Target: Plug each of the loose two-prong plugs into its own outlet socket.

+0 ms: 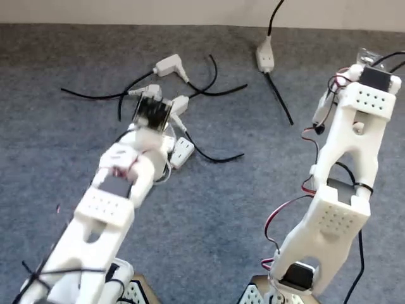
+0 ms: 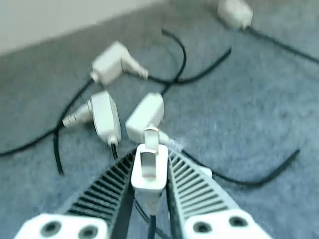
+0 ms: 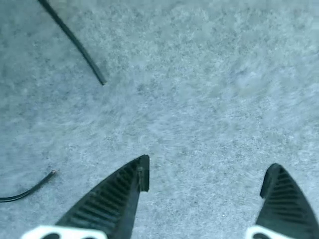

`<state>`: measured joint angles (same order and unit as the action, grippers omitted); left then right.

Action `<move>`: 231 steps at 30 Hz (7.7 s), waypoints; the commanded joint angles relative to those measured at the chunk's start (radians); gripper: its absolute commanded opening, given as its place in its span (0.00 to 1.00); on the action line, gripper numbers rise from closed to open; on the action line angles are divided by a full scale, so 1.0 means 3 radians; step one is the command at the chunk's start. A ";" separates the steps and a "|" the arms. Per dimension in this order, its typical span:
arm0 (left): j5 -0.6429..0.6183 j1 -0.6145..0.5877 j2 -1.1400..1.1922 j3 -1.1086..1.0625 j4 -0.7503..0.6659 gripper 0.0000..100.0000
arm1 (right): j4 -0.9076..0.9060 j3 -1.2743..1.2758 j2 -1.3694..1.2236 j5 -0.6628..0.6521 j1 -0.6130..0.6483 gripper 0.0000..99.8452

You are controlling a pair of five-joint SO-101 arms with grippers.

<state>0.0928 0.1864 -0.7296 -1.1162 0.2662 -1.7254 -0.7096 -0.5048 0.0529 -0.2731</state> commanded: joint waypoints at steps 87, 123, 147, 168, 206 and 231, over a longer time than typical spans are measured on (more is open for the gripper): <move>-0.0005 0.1286 -0.0949 -0.1547 -0.2629 0.01 | 0.3905 0.5383 0.4278 -0.1248 0.1803 0.01; -0.0015 0.1051 -0.0949 -0.1578 -0.2624 0.01 | 0.1936 0.3184 0.4237 0.1171 0.1721 0.31; -0.0026 0.0806 -0.0949 -0.1465 -0.2629 0.01 | 0.2018 0.3562 0.4237 0.1187 0.3122 0.31; -0.0010 0.1210 -0.0923 -0.1138 -0.2864 0.01 | 0.1542 0.3409 0.4790 0.0818 0.2749 0.26; -0.0005 0.1291 -0.0949 -0.1430 -0.2885 0.01 | 0.1854 0.3470 0.4728 0.0803 0.2897 0.05; -0.0005 -0.0197 -0.0913 -0.1634 -0.2864 0.01 | 0.1082 0.1716 0.4728 -0.0767 0.1987 0.01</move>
<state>0.0944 0.1404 -0.9996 -1.6103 -0.5762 -1.3771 -0.0928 0.9129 -0.1649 0.3775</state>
